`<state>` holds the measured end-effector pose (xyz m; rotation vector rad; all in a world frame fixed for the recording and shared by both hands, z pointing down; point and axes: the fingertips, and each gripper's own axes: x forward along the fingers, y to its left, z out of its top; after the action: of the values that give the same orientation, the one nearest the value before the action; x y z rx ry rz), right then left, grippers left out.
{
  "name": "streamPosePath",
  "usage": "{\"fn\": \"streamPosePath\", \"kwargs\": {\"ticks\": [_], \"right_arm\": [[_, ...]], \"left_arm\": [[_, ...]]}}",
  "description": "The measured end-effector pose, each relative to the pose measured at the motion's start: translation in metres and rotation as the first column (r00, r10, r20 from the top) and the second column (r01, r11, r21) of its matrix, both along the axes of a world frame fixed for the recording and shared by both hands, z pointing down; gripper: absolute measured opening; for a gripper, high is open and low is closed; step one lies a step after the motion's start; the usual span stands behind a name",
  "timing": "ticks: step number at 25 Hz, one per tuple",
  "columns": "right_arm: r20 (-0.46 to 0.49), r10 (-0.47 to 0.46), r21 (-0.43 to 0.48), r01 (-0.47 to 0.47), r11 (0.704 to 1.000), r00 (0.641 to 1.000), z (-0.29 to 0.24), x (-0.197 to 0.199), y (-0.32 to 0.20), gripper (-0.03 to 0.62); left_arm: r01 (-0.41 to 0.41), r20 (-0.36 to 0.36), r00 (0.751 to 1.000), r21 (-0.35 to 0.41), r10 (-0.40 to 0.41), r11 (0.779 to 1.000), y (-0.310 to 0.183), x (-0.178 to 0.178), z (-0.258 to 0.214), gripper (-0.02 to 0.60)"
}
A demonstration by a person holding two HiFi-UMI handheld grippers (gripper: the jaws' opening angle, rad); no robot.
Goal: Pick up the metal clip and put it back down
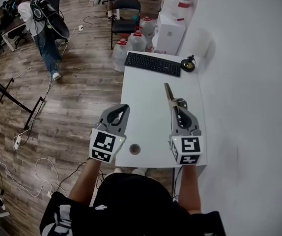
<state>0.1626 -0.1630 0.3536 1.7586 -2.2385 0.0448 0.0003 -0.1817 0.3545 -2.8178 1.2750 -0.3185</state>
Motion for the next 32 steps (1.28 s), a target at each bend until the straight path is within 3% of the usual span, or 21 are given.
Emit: {"fn": "streamPosePath", "kwargs": {"ticks": [9,19,32], "right_arm": [[-0.011,-0.026,-0.157,0.023,0.987,1.0,0.064,0.0,0.004,0.044],[-0.005,-0.057,-0.325,0.052,0.944,0.998,0.135,0.002,0.007,0.044],[-0.034,-0.142,-0.53,0.103,0.842,0.989,0.219,-0.005,0.031,0.044]], "left_arm": [[0.012,0.032,0.999,-0.058,-0.01,0.998,-0.006,0.0,0.026,0.025],[0.014,0.064,0.998,-0.139,-0.005,0.99,-0.008,0.009,0.065,0.025],[0.014,0.1,0.995,-0.248,0.011,0.969,0.002,0.01,0.111,0.025]]}}
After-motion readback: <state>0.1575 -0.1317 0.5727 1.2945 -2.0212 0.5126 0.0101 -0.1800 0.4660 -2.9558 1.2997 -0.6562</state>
